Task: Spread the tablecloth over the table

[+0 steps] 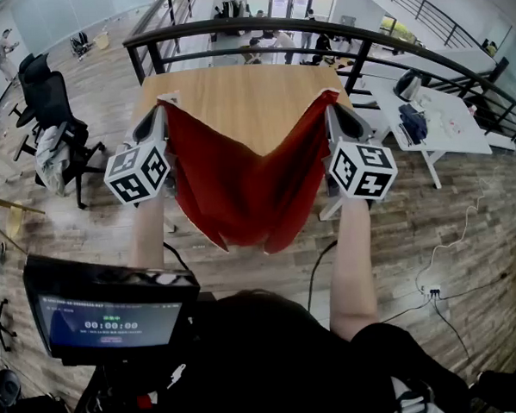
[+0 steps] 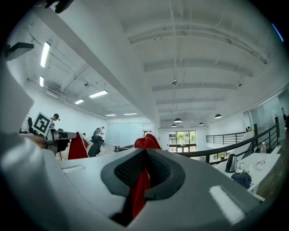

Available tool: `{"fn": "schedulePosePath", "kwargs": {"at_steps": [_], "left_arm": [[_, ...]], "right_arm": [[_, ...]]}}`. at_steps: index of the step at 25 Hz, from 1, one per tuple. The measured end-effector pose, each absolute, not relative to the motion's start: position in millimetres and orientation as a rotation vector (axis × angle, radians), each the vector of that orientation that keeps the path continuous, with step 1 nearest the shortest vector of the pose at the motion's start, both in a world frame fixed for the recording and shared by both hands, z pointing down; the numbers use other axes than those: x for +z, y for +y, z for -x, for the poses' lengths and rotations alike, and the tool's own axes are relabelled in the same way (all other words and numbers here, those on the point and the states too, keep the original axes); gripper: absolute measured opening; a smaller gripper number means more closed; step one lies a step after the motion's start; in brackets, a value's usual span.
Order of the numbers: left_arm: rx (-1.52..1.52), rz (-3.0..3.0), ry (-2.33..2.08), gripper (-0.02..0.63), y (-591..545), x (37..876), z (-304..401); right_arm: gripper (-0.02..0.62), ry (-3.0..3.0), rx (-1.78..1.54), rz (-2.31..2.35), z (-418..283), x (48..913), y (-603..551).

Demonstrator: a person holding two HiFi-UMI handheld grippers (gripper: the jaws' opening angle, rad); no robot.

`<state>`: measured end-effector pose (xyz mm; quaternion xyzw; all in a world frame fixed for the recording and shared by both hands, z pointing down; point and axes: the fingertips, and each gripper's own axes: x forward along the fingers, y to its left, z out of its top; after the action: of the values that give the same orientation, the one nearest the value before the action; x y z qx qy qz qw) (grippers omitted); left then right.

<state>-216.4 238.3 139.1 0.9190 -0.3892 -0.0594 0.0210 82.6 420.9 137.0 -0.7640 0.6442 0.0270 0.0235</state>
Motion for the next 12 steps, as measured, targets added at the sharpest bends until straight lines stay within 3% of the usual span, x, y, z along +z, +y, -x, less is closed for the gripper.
{"fn": "schedulePosePath", "kwargs": {"at_steps": [12], "left_arm": [[-0.181, -2.823, -1.252, 0.011, 232.4, 135.2, 216.4]], "right_arm": [[0.015, 2.01, 0.075, 2.355, -99.6, 131.0, 424.8]]}}
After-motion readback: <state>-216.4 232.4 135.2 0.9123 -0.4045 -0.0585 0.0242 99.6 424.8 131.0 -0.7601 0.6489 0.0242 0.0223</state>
